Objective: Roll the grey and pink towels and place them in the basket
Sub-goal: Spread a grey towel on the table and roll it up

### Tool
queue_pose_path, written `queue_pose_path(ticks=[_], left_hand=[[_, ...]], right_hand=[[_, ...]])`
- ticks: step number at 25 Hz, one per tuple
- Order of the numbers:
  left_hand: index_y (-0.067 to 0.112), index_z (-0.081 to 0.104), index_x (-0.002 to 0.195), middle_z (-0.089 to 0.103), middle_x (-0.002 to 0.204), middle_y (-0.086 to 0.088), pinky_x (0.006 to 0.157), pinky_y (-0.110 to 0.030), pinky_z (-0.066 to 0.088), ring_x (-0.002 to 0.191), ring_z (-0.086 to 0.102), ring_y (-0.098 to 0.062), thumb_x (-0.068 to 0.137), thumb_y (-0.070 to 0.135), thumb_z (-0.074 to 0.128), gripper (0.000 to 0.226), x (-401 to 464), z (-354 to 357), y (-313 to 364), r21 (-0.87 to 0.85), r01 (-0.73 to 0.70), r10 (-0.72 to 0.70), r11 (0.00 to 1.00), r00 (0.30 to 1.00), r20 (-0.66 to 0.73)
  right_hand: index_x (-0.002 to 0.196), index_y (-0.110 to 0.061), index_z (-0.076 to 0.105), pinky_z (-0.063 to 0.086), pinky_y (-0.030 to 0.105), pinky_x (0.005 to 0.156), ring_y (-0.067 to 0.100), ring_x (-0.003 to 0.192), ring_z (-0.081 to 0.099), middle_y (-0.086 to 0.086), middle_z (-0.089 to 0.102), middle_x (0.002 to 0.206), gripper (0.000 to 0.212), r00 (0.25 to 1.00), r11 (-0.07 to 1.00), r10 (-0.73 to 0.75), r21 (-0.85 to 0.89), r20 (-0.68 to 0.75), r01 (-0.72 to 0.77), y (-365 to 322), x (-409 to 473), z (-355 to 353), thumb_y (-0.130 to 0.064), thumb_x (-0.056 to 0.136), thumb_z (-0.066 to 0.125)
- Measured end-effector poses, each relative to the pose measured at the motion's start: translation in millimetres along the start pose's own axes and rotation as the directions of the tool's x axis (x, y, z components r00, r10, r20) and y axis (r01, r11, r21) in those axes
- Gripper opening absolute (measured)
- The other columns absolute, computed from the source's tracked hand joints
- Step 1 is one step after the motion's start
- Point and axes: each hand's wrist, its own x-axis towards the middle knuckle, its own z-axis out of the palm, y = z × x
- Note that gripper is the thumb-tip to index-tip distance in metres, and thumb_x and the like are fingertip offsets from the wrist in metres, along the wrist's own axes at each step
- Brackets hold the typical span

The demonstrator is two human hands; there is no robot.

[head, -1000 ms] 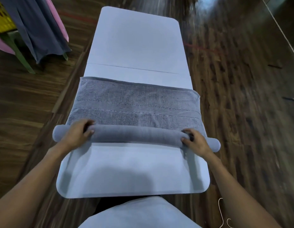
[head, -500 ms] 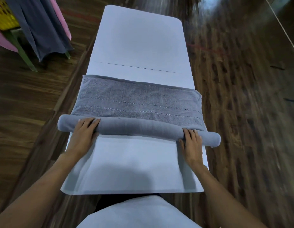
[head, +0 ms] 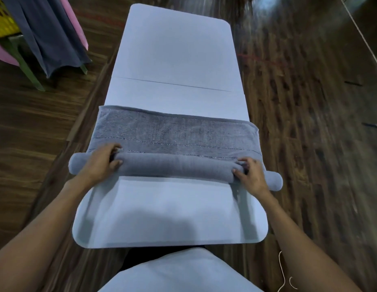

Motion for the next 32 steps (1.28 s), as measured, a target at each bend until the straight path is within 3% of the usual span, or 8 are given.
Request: queue_pose_path(ticks=[3, 5, 9, 15, 22, 25, 27, 32], left_hand=[[0.012, 0.069, 0.102, 0.059, 0.100, -0.014, 0.079, -0.048, 0.042, 0.094, 0.053, -0.038, 0.087, 0.011, 0.064, 0.016, -17, 8, 16, 0.199, -0.009, 0.066, 0.980, 0.957, -0.283], [0.007, 0.064, 0.118, 0.056, 0.115, -0.017, 0.085, -0.050, 0.042, 0.105, 0.051, -0.039, 0.093, 0.017, 0.053, 0.029, -48, 30, 22, 0.264, -0.030, 0.121, 0.964, 0.935, -0.333], [0.004, 0.038, 0.143, 0.038, 0.144, -0.021, 0.111, -0.056, 0.028, 0.136, 0.031, -0.040, 0.089, 0.010, 0.060, 0.058, -55, 49, 6, 0.264, -0.065, 0.124, 0.962, 0.969, -0.212], [0.008, 0.060, 0.120, 0.061, 0.118, -0.017, 0.086, -0.052, 0.045, 0.104, 0.056, -0.039, 0.088, 0.012, 0.057, 0.033, -15, 23, 14, 0.249, -0.057, 0.113, 0.967, 0.970, -0.214], [0.004, 0.064, 0.116, 0.065, 0.113, -0.021, 0.088, -0.049, 0.047, 0.100, 0.060, -0.039, 0.084, 0.003, 0.065, 0.033, -17, 13, -1, 0.139, -0.021, 0.016, 0.990, 0.999, 0.038], [0.005, 0.063, 0.108, 0.060, 0.106, -0.020, 0.085, -0.046, 0.044, 0.096, 0.056, -0.039, 0.086, 0.005, 0.063, 0.022, 7, 6, 8, 0.075, -0.019, 0.028, 0.997, 0.993, -0.112], [0.007, 0.066, 0.105, 0.057, 0.105, -0.017, 0.081, -0.047, 0.043, 0.094, 0.053, -0.038, 0.090, 0.010, 0.061, 0.016, -6, 14, 15, 0.189, -0.061, 0.116, 0.980, 0.949, -0.295], [0.004, 0.044, 0.140, 0.043, 0.142, -0.020, 0.107, -0.056, 0.029, 0.136, 0.034, -0.039, 0.088, 0.014, 0.064, 0.057, -48, 56, 11, 0.305, -0.034, 0.112, 0.952, 0.964, -0.241]], right_hand=[[0.105, -0.012, 0.068, 0.047, 0.045, 0.091, 0.030, 0.102, 0.055, 0.010, 0.055, 0.112, 0.017, 0.935, 0.967, -0.166, -0.238, -0.314, 0.091, -8, -20, 18, -0.020, 0.091, 0.066], [0.125, -0.013, 0.061, 0.043, 0.049, 0.100, 0.034, 0.118, 0.052, 0.011, 0.057, 0.125, 0.035, 0.921, 0.901, -0.292, -0.398, -0.257, 0.174, 6, -42, 34, -0.029, 0.095, 0.060], [0.145, -0.012, 0.043, 0.023, 0.056, 0.116, 0.037, 0.141, 0.032, 0.013, 0.044, 0.147, 0.058, 0.955, 0.881, -0.271, -0.432, -0.121, 0.195, 25, -39, 45, -0.028, 0.094, 0.063], [0.129, -0.015, 0.057, 0.035, 0.051, 0.106, 0.030, 0.115, 0.052, 0.007, 0.061, 0.125, 0.041, 0.967, 0.910, -0.248, -0.357, -0.065, 0.209, 11, -5, 28, -0.032, 0.093, 0.047], [0.123, -0.017, 0.057, 0.045, 0.040, 0.095, 0.021, 0.104, 0.057, 0.003, 0.063, 0.115, 0.034, 0.961, 0.962, -0.191, -0.157, 0.199, 0.224, 20, -6, 4, -0.026, 0.092, 0.063], [0.118, -0.014, 0.059, 0.044, 0.030, 0.093, 0.019, 0.106, 0.055, 0.004, 0.060, 0.114, 0.029, 0.994, 0.996, -0.087, 0.008, -0.061, 0.087, -1, 14, 0, -0.019, 0.091, 0.066], [0.110, -0.012, 0.066, 0.045, 0.037, 0.092, 0.026, 0.105, 0.057, 0.008, 0.065, 0.110, 0.020, 0.955, 0.979, -0.174, -0.151, -0.240, 0.140, -8, 5, 7, -0.023, 0.094, 0.061], [0.147, -0.008, 0.038, 0.016, 0.048, 0.120, 0.034, 0.144, 0.028, 0.013, 0.039, 0.151, 0.058, 0.966, 0.915, -0.238, -0.357, -0.102, 0.188, 15, -42, 44, -0.028, 0.096, 0.059]])
